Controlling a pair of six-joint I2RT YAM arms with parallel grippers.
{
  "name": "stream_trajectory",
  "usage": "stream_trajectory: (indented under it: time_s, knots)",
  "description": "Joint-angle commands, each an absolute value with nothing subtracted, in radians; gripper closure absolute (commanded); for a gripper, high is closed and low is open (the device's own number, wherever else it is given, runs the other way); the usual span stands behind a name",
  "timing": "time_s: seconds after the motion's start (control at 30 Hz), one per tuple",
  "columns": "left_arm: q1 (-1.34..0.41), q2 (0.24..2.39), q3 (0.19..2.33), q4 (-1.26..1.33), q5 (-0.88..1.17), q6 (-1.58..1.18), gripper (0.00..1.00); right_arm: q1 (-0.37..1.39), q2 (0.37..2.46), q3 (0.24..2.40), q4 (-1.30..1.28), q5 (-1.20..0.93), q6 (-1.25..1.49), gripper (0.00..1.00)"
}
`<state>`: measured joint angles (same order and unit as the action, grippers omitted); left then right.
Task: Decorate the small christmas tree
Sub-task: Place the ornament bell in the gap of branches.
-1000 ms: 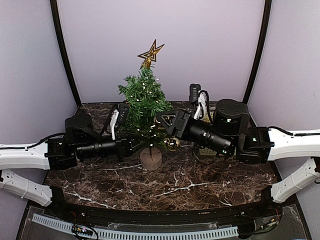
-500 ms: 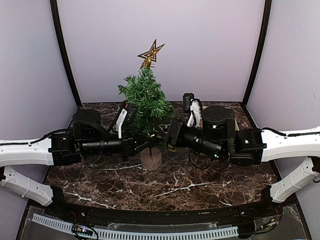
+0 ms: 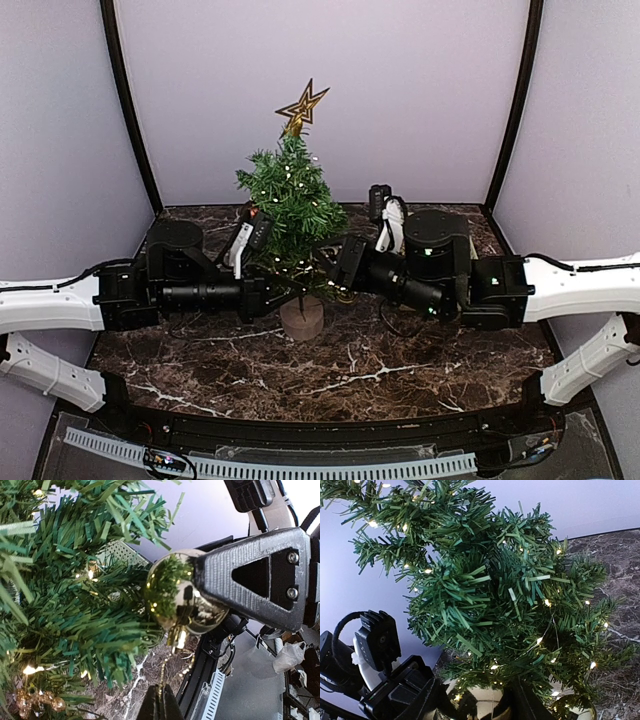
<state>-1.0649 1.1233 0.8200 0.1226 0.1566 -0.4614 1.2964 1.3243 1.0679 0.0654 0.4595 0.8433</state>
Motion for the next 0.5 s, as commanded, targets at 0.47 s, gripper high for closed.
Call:
stream_trajectory:
  time_s: [0.47]
  knots:
    - [-1.045,1.106,0.917,0.006,0.126,-0.551,1.00,1.295,1.370,1.159,0.045,0.496,0.825,0.67]
